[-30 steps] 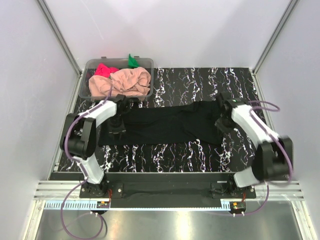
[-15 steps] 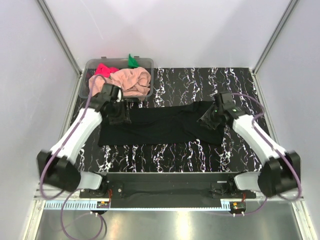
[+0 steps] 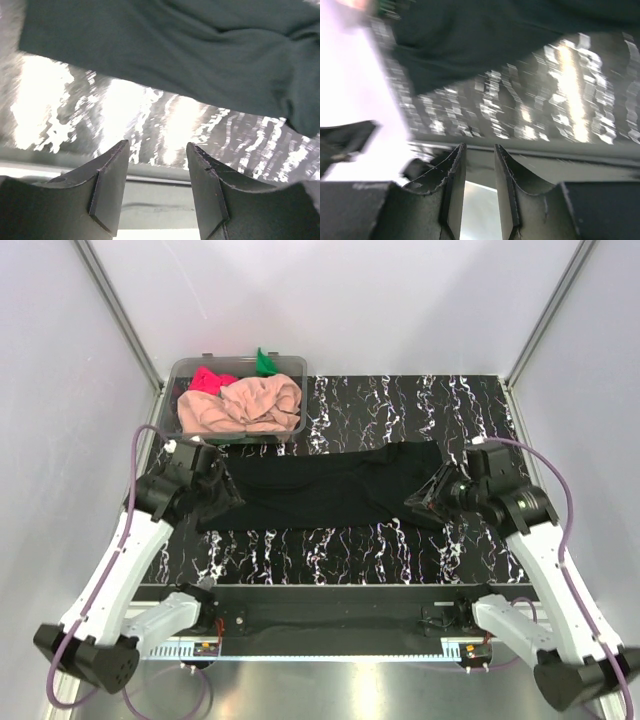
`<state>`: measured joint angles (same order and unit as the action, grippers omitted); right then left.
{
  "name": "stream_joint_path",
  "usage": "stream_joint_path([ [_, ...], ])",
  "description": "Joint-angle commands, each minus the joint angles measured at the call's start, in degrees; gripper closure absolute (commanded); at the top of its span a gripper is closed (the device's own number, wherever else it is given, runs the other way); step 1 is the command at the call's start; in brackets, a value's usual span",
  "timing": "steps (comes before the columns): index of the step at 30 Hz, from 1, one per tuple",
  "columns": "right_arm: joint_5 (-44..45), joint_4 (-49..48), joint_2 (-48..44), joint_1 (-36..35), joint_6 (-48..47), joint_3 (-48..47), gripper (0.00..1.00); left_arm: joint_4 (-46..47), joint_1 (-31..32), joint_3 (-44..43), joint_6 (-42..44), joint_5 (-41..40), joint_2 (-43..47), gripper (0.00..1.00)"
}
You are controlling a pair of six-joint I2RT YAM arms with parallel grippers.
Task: Fold and stack the t-shirts
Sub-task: Fold the tshirt
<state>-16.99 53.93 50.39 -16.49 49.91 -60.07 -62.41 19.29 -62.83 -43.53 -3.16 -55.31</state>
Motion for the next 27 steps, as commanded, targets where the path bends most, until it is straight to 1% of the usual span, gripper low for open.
stream_joint_path([
  [1,1.8,6.5,5.9,0.1,-8.3,-5.1,0.64,-8.1,1.1,-3.9,-3.7,-7.6,-3.3,0.46],
  [3,1.4,7.3,10.1,0.2,-9.9,-9.5,0.63,-7.2,1.1,-3.4,-4.2,-9.7,-2.7,0.44],
  [4,2.2,8.1,14.3,0.5,-10.2,-11.0,0.64,-6.7,-0.2,-2.5,-4.3,-9.1,-3.0,0.44],
  [7,1.7,7.9,21.0,0.5,-11.8,-16.3,0.65,-6.1,-1.1,-1.2,-4.8,-5.5,-7.0,0.44],
  [9,4.6,8.7,23.9,0.5,-13.6,-19.5,0.66,-5.6,-0.7,-0.7,-4.3,-7.2,-8.5,0.44],
  [10,8.8,11.0,27.4,0.6,-14.6,-21.6,0.64,-4.0,-0.8,0.0,-3.6,-7.7,-8.7,0.44],
  [11,10.8,12.8,29.5,0.5,-16.1,-22.6,0.63,-3.3,-1.0,0.9,-2.1,-8.1,-8.8,0.44],
  [12,12.8,15.1,31.6,0.6,-15.4,-23.8,0.62,-3.0,-1.4,1.4,-1.5,-7.6,-9.2,0.44],
  [13,12.3,17.2,34.7,0.7,-15.0,-24.3,0.63,-2.2,-2.3,1.6,-0.7,-6.7,-10.3,0.44],
  [14,10.8,16.2,35.0,0.6,-13.7,-23.3,0.63,-1.5,-2.3,2.2,0.8,-5.5,-11.0,0.44],
  [15,9.9,14.6,35.0,0.8,-12.1,-22.1,0.63,-1.0,-2.4,2.4,1.2,-5.8,-11.8,0.44],
  [16,8.8,10.3,33.6,0.7,-10.6,-19.1,0.63,-0.3,-2.4,2.5,1.4,-6.6,-13.2,0.44],
  [17,8.9,8.0,33.0,0.7,-7.6,-17.7,0.63,0.0,-2.4,2.8,1.8,-7.4,-13.8,0.43],
  [18,9.3,6.4,32.8,0.7,-6.5,-16.7,0.62,0.4,-2.8,3.4,2.1,-7.3,-14.5,0.43],
  [19,10.6,5.2,34.5,0.8,-6.1,-16.1,0.62,1.7,-3.8,3.7,2.4,-6.8,-15.3,0.43],
  [21,10.7,6.0,38.4,0.9,-8.1,-17.4,0.62,2.6,-5.0,3.3,3.2,-6.1,-18.2,0.43],
  [22,11.3,7.1,42.4,0.8,-10.2,-19.1,0.64,3.4,-5.3,2.9,3.6,-5.9,-19.3,0.43],
  [23,12.6,7.2,43.8,0.8,-11.0,-19.8,0.67,3.6,-5.3,2.4,4.2,-5.8,-21.7,0.43],
  [27,18.9,5.2,46.9,1.3,-14.8,-22.6,0.63,4.4,-5.3,0.0,4.4,-6.2,-25.8,0.43],
])
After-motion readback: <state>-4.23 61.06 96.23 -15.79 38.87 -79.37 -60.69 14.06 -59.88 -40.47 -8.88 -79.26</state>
